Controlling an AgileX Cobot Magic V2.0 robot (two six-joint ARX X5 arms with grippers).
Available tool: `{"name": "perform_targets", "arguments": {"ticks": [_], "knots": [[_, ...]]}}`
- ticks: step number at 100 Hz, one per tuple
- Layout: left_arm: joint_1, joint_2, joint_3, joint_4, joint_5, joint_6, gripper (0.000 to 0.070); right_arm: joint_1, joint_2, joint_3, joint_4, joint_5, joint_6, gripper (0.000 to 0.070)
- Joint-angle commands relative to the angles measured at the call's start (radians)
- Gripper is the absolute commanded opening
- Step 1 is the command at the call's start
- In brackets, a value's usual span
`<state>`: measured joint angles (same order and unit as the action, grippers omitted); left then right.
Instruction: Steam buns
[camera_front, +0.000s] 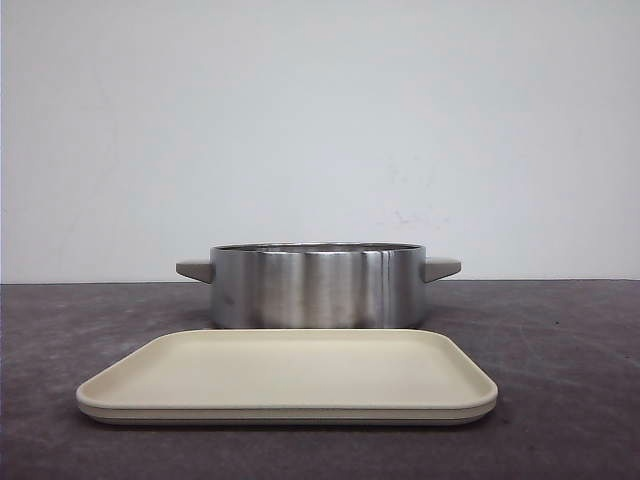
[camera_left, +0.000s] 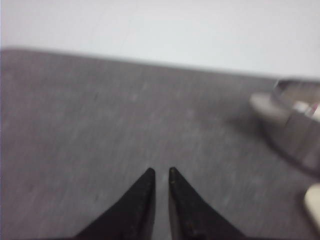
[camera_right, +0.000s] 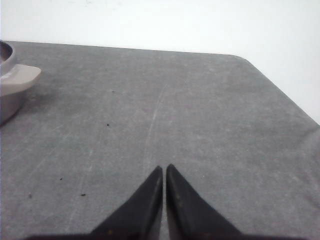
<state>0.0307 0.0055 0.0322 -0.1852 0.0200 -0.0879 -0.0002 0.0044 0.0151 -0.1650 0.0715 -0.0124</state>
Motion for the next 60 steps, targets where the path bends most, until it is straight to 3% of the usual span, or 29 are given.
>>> {"name": "perform_targets", "arguments": {"ticks": [1, 48, 60], "knots": [[0.005, -0.003, -0.019, -0.008, -0.005, 0.044, 0.0, 0.0, -0.001, -0.003, 0.008, 0.0, -0.01, 0.0004], [0.045, -0.003, -0.019, -0.008, 0.003, 0.11, 0.0, 0.0, -0.001, -0.003, 0.008, 0.0, -0.01, 0.0004], [0.05, -0.003, -0.019, -0.002, 0.004, 0.067, 0.0, 0.0, -0.001, -0.003, 0.008, 0.0, -0.01, 0.0004]]}}
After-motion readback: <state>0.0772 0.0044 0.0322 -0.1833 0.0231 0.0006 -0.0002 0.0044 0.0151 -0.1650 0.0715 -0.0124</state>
